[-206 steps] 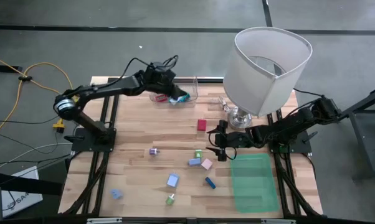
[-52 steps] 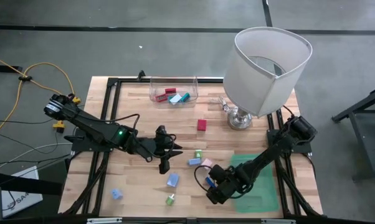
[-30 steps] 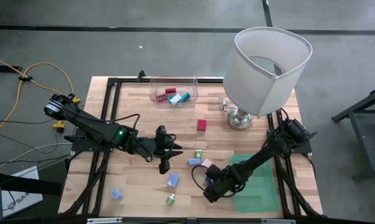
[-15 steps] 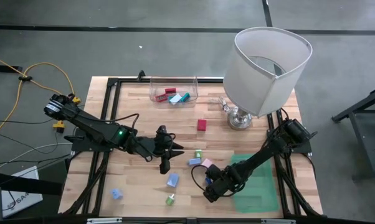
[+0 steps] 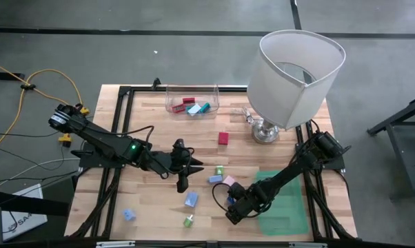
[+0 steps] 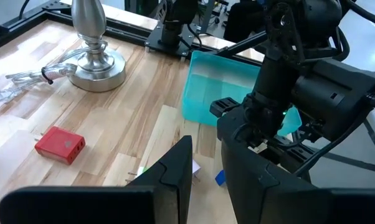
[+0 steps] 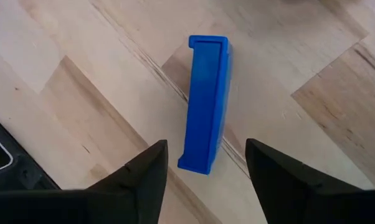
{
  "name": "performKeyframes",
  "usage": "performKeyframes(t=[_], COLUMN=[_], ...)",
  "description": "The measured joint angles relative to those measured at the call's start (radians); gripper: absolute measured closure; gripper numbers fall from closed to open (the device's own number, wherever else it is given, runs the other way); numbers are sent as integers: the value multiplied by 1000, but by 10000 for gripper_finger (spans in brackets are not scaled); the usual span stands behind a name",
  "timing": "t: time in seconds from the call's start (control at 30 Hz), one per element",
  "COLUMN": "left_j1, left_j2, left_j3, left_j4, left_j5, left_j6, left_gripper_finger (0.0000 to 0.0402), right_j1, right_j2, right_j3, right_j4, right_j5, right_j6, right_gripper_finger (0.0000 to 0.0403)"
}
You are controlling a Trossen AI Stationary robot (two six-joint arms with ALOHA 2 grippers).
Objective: Pick & Place Office items
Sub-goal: Put the blue digital clock into the transparent bin
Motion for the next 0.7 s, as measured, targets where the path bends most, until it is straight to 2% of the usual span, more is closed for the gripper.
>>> performKeyframes(t=[0.7], left_j1=[0], left_j2=[0], left_j3=[0], left_j4=[0], left_j5=[0], left_j6=[0], left_gripper_finger=[319], right_j1=[-5], right_j2=[-9], right_j3=[47], right_j4=[-67], right_j5=[27], right_j6=[-27], right_gripper_finger=[202])
